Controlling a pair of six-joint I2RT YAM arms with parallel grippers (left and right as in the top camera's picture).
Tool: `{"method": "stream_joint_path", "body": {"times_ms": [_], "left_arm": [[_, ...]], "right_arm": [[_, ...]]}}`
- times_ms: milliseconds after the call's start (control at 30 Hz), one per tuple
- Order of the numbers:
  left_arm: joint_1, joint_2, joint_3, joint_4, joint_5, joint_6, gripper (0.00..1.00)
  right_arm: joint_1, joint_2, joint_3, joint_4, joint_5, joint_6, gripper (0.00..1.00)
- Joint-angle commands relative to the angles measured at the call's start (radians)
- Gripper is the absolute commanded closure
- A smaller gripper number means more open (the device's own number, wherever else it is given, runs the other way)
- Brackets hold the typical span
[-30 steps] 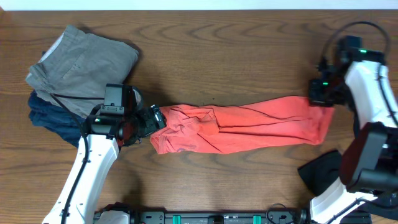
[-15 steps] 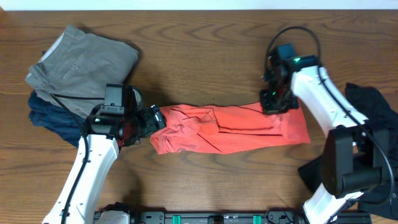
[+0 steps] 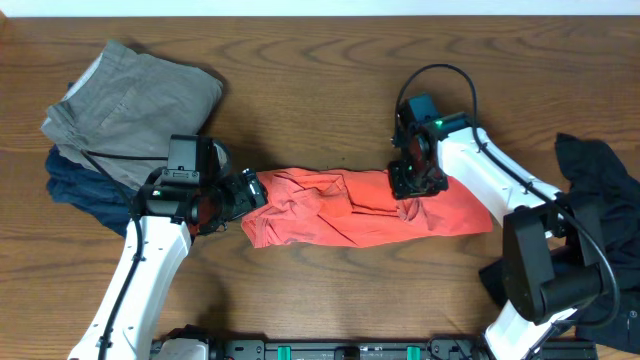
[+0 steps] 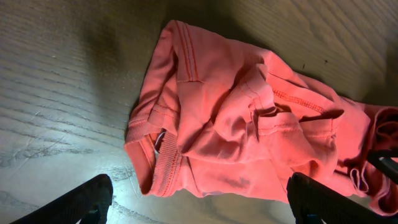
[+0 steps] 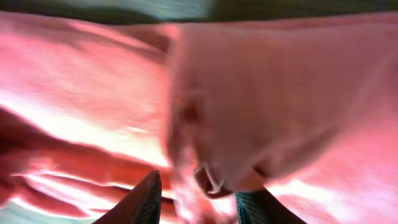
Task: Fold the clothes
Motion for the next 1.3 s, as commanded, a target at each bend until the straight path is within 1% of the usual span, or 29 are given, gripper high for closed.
{"method": "stream_joint_path", "body": {"times_ms": [0,67,167,233,267,333,400,467,533,567,600,633,733,867,1133,1167,1233,1267], "left_arm": [[0.002,0.006,0.001,-0.001,-0.013,0.010,0.09],[0.002,0.006,0.001,0.000,-0.013,0.010,0.09],[0.002,0.006,0.001,-0.001,-0.013,0.010,0.09],[0.002,0.006,0.001,-0.001,-0.013,0.010,0.08],[0.002,0.006,0.001,-0.002,-0.013,0.010,0.07],[0.002,0.006,0.001,-0.003,-0.013,0.011,0.04],[0.002,0.006,0.000,-0.004,-0.009,0.011,0.01],[0.002,0.006,-0.006,-0.004,0.006,0.018,0.02],[0.002,0.006,-0.020,0.000,0.007,0.019,0.02],[0.002,0.007,-0.029,0.006,0.008,0.026,0.02],[0.002,0.010,-0.039,0.016,0.014,0.034,0.02],[0.002,0.018,-0.048,0.029,0.030,0.050,0.02],[0.002,0.064,-0.060,0.075,0.095,0.116,0.02],[0.002,0.174,-0.060,0.150,0.101,0.199,0.02],[0.002,0.431,-0.060,0.289,0.110,0.238,0.02],[0.002,0.452,-0.060,0.297,0.126,0.239,0.02],[0.002,0.488,-0.060,0.306,0.218,0.257,0.00],[0.000,0.498,-0.060,0.306,0.254,0.263,0.06]], "right_arm": [[0.011,-0.006,-0.005,0.021,-0.130,-0.008,0.62],[0.011,-0.006,-0.004,0.026,-0.154,-0.037,0.64],[0.003,-0.012,0.004,0.018,-0.137,-0.038,0.66],[-0.009,-0.029,0.014,-0.001,-0.106,-0.038,0.69],[-0.016,-0.045,0.020,-0.012,-0.088,-0.038,0.72],[-0.032,-0.085,0.026,-0.024,-0.055,-0.037,0.74],[-0.053,-0.137,0.027,-0.027,-0.035,-0.037,0.75],[-0.075,-0.192,0.027,-0.031,-0.023,-0.037,0.74],[-0.101,-0.248,0.027,-0.034,-0.022,-0.037,0.69],[-0.111,-0.268,0.027,-0.036,-0.022,-0.037,0.42],[-0.121,-0.286,0.027,-0.037,-0.022,-0.037,0.28],[-0.130,-0.299,0.027,-0.040,-0.022,-0.037,0.25],[-0.148,-0.307,0.027,-0.060,-0.022,-0.037,0.22],[-0.158,-0.305,0.006,-0.080,-0.018,-0.038,0.21],[-0.159,-0.305,-0.034,-0.079,-0.012,-0.038,0.20],[-0.159,-0.305,-0.037,-0.079,-0.010,-0.038,0.20],[-0.159,-0.305,-0.045,-0.078,0.001,-0.038,0.20],[-0.159,-0.305,-0.048,-0.078,0.009,-0.038,0.20]]}}
